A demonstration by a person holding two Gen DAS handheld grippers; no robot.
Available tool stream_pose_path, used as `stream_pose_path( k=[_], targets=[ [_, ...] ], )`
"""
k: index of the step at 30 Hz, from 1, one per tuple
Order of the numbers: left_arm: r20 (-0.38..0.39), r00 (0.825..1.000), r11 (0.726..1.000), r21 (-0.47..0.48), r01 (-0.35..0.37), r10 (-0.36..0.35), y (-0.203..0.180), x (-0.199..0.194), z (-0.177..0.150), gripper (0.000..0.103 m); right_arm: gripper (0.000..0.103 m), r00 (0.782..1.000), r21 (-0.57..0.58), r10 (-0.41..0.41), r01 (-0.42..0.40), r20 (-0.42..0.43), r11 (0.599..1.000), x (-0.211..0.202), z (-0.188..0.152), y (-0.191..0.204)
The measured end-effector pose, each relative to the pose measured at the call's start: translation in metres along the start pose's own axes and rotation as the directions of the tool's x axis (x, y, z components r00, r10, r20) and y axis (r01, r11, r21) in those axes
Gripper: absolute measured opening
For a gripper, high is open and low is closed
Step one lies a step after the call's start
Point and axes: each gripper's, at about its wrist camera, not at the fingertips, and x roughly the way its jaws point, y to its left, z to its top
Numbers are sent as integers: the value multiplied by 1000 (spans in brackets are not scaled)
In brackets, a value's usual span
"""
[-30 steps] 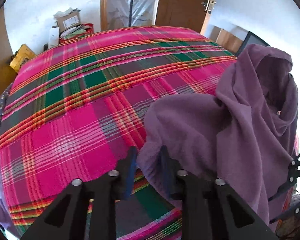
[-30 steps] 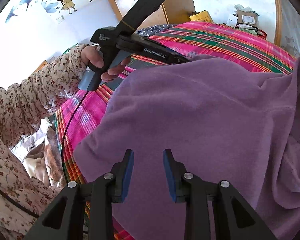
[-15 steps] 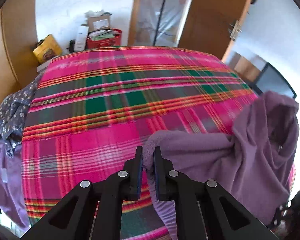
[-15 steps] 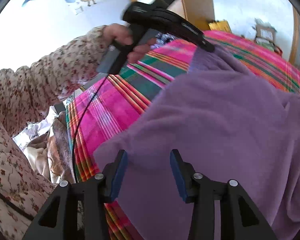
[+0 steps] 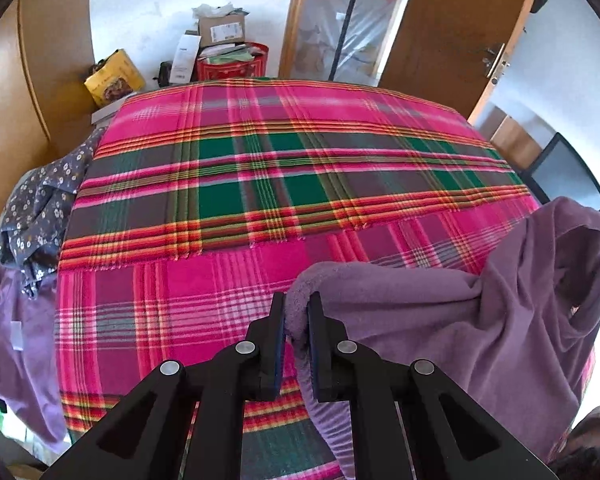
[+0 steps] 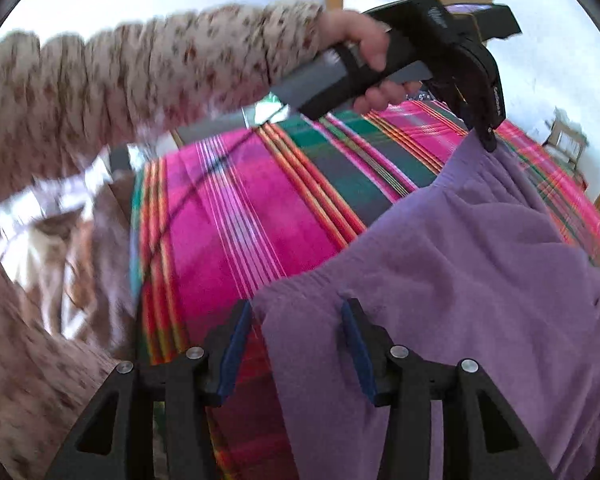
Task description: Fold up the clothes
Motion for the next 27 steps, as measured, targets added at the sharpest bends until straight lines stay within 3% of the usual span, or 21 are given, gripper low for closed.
stream_pose_path(
  k=[5, 8, 9, 11, 15, 19, 27],
  targets=[
    [-5, 1000, 1000, -4, -2, 2, -1, 0, 1, 10, 47, 996, -98, -89, 86, -25, 991, 6, -4, 15],
    [-7, 1000, 1000, 0, -2, 2, -2, -1, 1, 10, 32, 994, -92, -102, 99, -28, 991, 6, -2, 15],
    [-5, 1000, 1000, 3, -1, 1, -2, -3, 1, 10, 20, 992, -82, -124, 122, -30, 989, 6, -1, 14],
    [2, 1000, 1000, 10, 3, -3, -2, -7, 2, 10, 17, 992, -47, -124, 122, -25, 991, 1, 1, 12],
    [6, 1000, 999, 22, -24, 24, 1, -14, 4, 10, 15, 995, 159, 38, -52, 89, 986, -22, 12, -17],
    [8, 998, 998, 5, -64, 63, 16, -22, 8, 10, 15, 959, 241, 200, -247, 202, 939, -32, 26, -33],
    [-11, 989, 989, -15, -146, 146, 55, -30, 10, 10, 15, 938, 221, 281, -323, 203, 920, 6, 60, -26]
  ],
)
